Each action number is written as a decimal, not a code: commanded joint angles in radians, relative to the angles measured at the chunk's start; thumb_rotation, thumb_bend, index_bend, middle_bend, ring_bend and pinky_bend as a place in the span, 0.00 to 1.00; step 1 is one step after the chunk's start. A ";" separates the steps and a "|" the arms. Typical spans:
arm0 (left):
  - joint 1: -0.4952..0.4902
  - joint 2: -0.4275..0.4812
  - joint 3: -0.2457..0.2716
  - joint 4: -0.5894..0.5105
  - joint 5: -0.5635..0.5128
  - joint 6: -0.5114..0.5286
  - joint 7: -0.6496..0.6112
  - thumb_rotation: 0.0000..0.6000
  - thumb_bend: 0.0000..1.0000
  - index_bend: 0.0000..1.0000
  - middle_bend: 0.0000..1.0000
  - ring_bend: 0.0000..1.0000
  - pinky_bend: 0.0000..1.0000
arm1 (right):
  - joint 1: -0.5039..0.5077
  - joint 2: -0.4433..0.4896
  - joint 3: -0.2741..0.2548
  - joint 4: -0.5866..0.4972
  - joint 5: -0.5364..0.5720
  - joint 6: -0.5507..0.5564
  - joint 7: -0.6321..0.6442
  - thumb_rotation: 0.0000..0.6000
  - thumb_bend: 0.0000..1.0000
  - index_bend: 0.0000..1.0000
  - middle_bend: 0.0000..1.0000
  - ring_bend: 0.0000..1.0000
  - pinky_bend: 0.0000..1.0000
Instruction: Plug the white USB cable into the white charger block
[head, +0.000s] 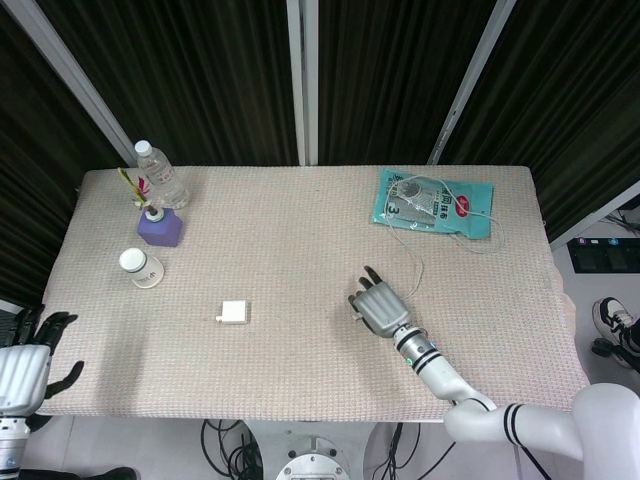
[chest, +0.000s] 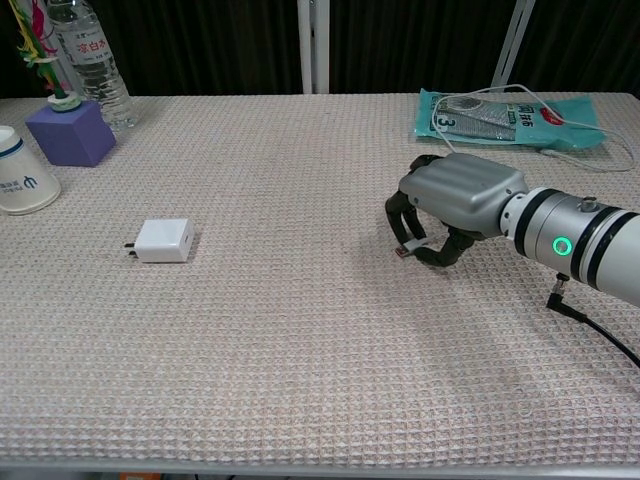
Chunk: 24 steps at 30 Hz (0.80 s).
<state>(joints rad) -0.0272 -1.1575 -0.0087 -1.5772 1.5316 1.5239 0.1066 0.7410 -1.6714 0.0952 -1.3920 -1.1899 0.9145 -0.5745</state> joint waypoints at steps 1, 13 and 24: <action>-0.015 0.009 -0.004 -0.011 0.013 -0.011 0.009 1.00 0.24 0.21 0.17 0.02 0.02 | -0.004 0.007 0.001 -0.008 -0.005 0.009 0.009 1.00 0.33 0.57 0.53 0.22 0.09; -0.239 0.006 -0.061 -0.114 0.063 -0.259 0.082 1.00 0.24 0.21 0.17 0.02 0.02 | -0.038 0.165 0.072 -0.167 -0.015 0.099 0.105 1.00 0.33 0.58 0.54 0.23 0.11; -0.448 -0.237 -0.143 -0.075 -0.163 -0.547 0.175 1.00 0.25 0.23 0.21 0.05 0.05 | -0.074 0.365 0.134 -0.324 0.029 0.147 0.155 1.00 0.33 0.58 0.54 0.23 0.11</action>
<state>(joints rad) -0.4249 -1.3305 -0.1199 -1.6792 1.4321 1.0305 0.2621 0.6750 -1.3234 0.2224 -1.7019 -1.1703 1.0538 -0.4271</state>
